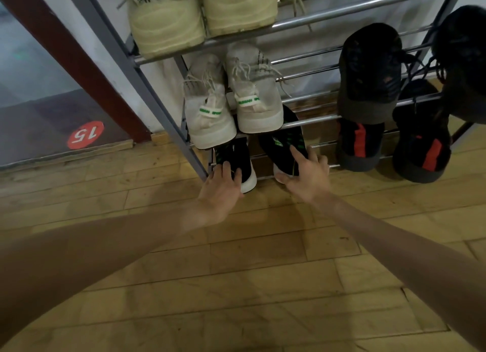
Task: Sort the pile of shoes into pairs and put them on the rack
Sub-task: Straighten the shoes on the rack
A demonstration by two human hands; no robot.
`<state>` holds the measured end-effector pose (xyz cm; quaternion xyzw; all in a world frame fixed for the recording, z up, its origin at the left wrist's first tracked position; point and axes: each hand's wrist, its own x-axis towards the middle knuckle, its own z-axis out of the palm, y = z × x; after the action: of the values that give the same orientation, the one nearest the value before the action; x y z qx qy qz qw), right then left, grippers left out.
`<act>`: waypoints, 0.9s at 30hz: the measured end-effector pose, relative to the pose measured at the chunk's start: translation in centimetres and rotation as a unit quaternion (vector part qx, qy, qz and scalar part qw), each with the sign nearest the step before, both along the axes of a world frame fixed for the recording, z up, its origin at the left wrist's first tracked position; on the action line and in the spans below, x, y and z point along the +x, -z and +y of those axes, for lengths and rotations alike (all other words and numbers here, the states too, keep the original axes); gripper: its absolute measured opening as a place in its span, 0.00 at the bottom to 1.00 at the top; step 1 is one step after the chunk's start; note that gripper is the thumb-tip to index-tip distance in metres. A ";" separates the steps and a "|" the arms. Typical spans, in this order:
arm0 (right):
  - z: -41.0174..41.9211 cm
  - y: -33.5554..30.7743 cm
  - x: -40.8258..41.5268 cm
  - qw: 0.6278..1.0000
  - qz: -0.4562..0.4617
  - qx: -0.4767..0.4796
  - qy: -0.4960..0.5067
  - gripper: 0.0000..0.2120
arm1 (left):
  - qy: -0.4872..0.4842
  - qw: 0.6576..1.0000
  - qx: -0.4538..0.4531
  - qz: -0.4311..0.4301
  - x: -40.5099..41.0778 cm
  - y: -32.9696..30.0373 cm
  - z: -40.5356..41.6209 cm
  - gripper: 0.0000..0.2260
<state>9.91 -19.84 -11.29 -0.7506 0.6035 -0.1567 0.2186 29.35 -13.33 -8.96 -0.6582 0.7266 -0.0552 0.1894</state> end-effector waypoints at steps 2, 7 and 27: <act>0.1 0.1 0.0 1.000 -0.014 -0.002 0.003 0.36 | -0.003 1.000 -0.013 -0.006 0.0 0.1 -0.3 0.28; 1.3 0.9 0.3 0.999 -0.031 -0.027 0.004 0.32 | 0.018 0.999 -0.032 -0.021 0.8 1.1 -0.4 0.27; 0.1 1.5 1.7 0.995 0.007 -0.043 -0.094 0.34 | -0.023 0.999 -0.034 0.007 1.1 0.8 -0.3 0.27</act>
<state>11.57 -19.71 -12.75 -0.8135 0.5249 -0.1560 0.1958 30.50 -13.60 -9.79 -0.6812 0.7102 -0.0707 0.1629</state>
